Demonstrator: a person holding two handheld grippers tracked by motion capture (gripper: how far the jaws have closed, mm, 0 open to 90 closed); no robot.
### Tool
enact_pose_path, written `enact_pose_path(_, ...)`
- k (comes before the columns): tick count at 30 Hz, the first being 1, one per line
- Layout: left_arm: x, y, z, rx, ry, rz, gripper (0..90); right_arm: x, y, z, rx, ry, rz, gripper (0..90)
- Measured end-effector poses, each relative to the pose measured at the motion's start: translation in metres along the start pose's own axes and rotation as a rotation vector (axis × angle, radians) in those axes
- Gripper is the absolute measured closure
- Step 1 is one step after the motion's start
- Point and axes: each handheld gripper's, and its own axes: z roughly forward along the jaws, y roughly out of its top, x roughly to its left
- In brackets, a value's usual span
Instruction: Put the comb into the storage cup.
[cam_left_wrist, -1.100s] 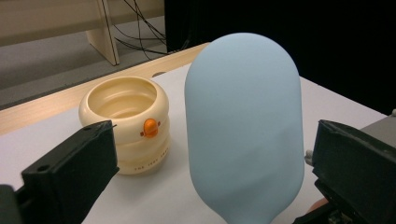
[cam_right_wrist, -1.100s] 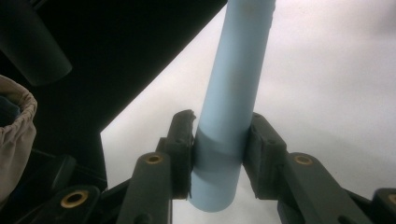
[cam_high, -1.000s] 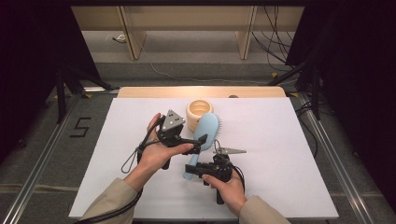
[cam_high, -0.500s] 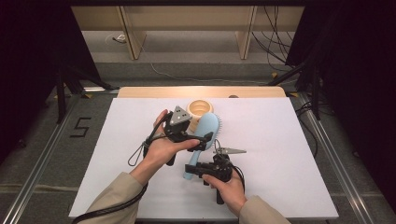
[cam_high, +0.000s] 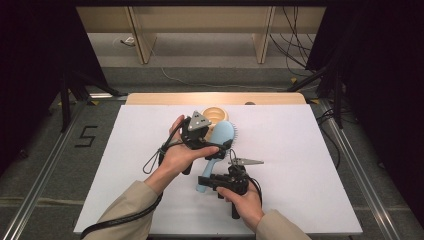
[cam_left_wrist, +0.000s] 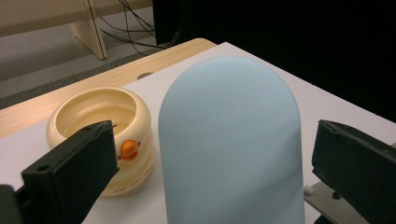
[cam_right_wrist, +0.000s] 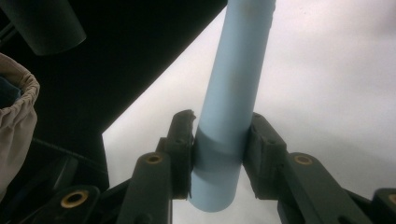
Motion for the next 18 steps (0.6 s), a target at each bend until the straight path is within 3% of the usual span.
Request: enact_pose_path(18,-0.0009,0.0057,0.0104,0.021,-0.032,-0.024,0.0,0.0000,-0.0002,0.0003,0.000,0.001,0.000,66.3)
